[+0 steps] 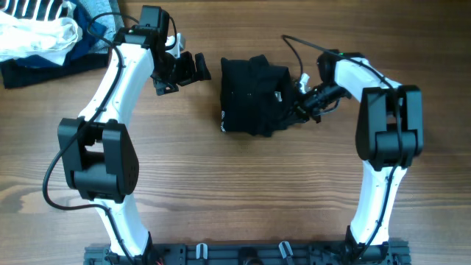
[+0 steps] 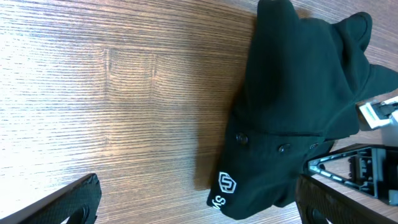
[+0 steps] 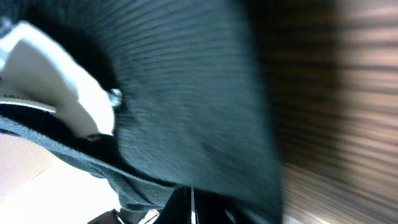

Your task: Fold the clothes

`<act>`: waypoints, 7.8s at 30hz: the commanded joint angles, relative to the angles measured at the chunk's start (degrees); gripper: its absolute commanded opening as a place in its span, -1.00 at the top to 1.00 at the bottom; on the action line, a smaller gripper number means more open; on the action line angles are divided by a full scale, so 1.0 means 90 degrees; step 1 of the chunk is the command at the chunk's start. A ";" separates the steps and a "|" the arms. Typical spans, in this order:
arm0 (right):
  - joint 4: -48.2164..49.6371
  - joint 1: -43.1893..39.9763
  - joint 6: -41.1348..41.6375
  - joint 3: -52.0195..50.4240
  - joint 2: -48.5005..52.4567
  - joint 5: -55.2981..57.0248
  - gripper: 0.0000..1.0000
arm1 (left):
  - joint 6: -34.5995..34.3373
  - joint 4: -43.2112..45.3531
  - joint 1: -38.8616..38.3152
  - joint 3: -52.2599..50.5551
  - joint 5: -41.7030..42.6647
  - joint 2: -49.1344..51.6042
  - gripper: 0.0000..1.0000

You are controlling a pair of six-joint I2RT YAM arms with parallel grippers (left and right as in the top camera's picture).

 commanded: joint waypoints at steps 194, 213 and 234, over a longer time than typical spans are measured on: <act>-0.0882 -0.0675 0.0891 0.0670 -0.4109 0.3262 -0.99 | -0.0172 0.2730 0.4908 0.3895 -0.0299 0.2356 -0.70; -0.0811 -0.0675 0.0894 0.0670 -0.4109 0.3262 -0.99 | -0.0158 0.3604 0.4325 0.3893 -0.0323 0.1360 0.66; -0.0821 -0.0675 0.0877 0.0670 -0.4109 0.3264 -1.00 | -0.0270 0.4687 0.4252 0.3895 -0.0216 0.3708 0.92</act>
